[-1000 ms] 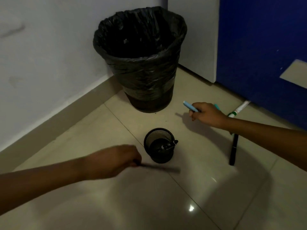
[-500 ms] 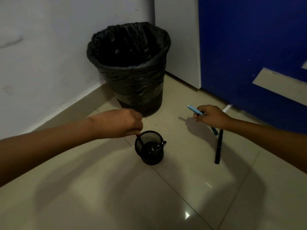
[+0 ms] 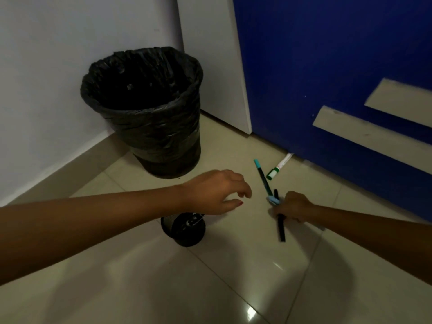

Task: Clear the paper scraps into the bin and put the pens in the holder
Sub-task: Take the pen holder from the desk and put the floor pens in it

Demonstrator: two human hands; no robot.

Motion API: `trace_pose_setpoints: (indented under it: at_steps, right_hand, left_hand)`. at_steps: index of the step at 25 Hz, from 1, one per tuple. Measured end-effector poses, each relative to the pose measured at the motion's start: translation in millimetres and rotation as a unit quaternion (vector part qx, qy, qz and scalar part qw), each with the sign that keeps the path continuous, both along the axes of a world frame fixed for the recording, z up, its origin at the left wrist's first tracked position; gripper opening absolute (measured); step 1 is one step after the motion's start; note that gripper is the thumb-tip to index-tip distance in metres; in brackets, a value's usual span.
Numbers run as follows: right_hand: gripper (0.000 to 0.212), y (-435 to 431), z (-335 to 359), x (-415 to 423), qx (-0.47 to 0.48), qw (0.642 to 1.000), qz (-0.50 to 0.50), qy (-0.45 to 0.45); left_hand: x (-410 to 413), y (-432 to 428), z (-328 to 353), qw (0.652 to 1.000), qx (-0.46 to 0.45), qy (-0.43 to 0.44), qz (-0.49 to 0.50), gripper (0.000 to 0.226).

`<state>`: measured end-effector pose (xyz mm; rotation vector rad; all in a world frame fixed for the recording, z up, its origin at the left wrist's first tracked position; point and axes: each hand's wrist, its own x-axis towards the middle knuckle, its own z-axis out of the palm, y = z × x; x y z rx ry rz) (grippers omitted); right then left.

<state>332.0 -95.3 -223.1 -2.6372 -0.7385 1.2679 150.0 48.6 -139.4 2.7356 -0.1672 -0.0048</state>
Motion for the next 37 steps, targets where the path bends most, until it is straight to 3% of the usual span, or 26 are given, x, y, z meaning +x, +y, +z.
trace_pose_setpoints:
  at_steps: [2, 4, 7, 10, 12, 14, 16, 18, 20, 23, 26, 27, 29, 31, 33, 35, 37]
  right_hand:
    - [0.027, 7, 21, -2, 0.01, 0.978, -0.092, 0.188]
    - [0.036, 16, 45, -12, 0.048, 0.928, -0.138, 0.343]
    - [0.046, 40, 77, -43, 0.113, 0.886, -0.132, 0.431]
    - [0.044, 67, 101, -71, 0.148, 0.865, -0.078, 0.473]
    - [0.032, 83, 108, -86, 0.198, 0.891, 0.012, 0.408]
    - [0.021, 95, 107, -99, 0.316, 0.899, 0.051, 0.3]
    - [0.022, 102, 102, -112, 0.426, 0.854, 0.021, 0.299]
    - [0.025, 108, 93, -126, 0.46, 0.809, 0.012, 0.366]
    - [0.02, 110, 78, -139, 0.45, 0.807, 0.06, 0.377]
    - [0.015, 108, 60, -136, 0.458, 0.828, 0.137, 0.294]
    - [0.017, 106, 51, -106, 0.496, 0.827, 0.121, 0.235]
    - [0.017, 105, 46, -92, 0.512, 0.83, 0.1, 0.198]
    - [0.014, 103, 27, -58, 0.514, 0.853, 0.083, 0.042]
    - [0.018, 98, 1, -15, 0.421, 0.891, 0.106, -0.131]
    - [0.034, 91, -19, 23, 0.233, 0.94, 0.112, -0.223]
    - [0.044, 83, -29, 55, 0.086, 0.943, 0.14, -0.289]
    - [0.046, 74, -33, 76, 0.075, 0.935, 0.173, -0.301]
  left_hand:
    - [8, -12, -4, 1.0, -0.018, 0.001, -0.012, 0.037]
    - [6, -20, -6, 0.999, 0.01, -0.024, -0.031, 0.046]
    - [-12, -14, -4, 0.993, 0.059, -0.102, -0.02, 0.034]
    - [-41, -2, 8, 0.99, 0.01, -0.14, 0.028, 0.018]
    - [-62, 10, 23, 0.974, -0.059, -0.172, 0.132, 0.014]
    - [-88, 24, 29, 0.917, -0.159, -0.188, 0.315, 0.012]
    - [-109, 30, 23, 0.834, -0.284, -0.159, 0.447, 0.01]
    - [-120, 29, 11, 0.799, -0.338, -0.108, 0.486, 0.007]
    - [-122, 27, -2, 0.808, -0.351, -0.038, 0.471, 0.017]
    - [-119, 30, -15, 0.836, -0.32, 0.019, 0.446, 0.008]
    - [-108, 40, -16, 0.877, -0.172, -0.051, 0.445, 0.02]
    - [-102, 43, -11, 0.877, -0.17, -0.082, 0.441, 0.022]
    - [-85, 47, -6, 0.893, -0.173, -0.106, 0.402, 0.025]
    - [-59, 46, -9, 0.929, -0.161, -0.094, 0.32, 0.026]
    - [-22, 40, -18, 0.959, -0.157, -0.069, 0.225, 0.025]
    - [27, 36, -34, 0.978, -0.138, 0.005, 0.154, 0.034]
    - [74, 33, -52, 0.984, -0.074, 0.117, 0.111, 0.049]
